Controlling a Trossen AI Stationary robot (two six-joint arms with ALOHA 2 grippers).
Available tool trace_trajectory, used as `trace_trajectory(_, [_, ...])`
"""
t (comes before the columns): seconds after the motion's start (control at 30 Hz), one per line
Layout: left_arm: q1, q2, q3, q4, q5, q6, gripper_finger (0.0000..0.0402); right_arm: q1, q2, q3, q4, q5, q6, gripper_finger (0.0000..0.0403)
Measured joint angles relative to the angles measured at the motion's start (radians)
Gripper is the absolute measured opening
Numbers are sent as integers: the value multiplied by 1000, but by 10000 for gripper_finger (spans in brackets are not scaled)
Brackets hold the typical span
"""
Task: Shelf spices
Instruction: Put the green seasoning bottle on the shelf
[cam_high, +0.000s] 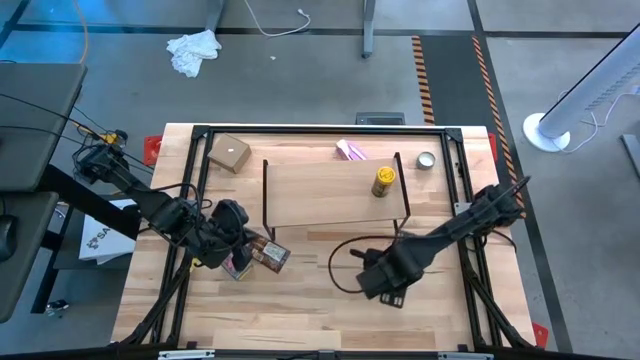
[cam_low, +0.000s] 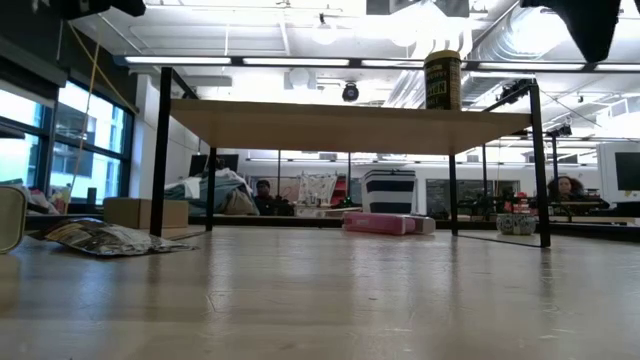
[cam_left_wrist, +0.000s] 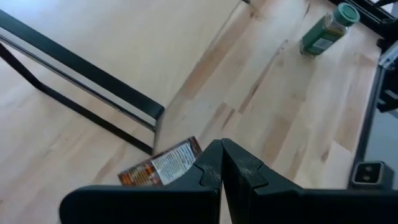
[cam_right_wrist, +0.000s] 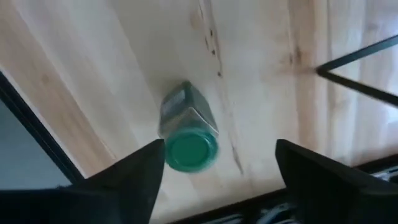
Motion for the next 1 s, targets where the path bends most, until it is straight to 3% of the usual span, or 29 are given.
trace_trajectory(0.13, [0,0,0,7,42,0,0,-14,-4,0,-1,-1,220,313])
trace_trajectory(0.23, [0,0,0,15,67,0,0,4,-46,-12,7,59,392,314])
trace_trajectory(0.4, [0,0,0,16,72,9,0,73,-195,-230,58,10,704,314])
trace_trajectory(0.53, [2,0,0,19,69,8,0,92,-344,-402,303,-6,907,314])
trace_trajectory(0.63, [6,0,0,19,69,-2,0,89,-393,-468,444,34,959,314])
trace_trajectory(1.0, [25,0,0,21,66,-45,0,85,-298,-508,426,47,967,314])
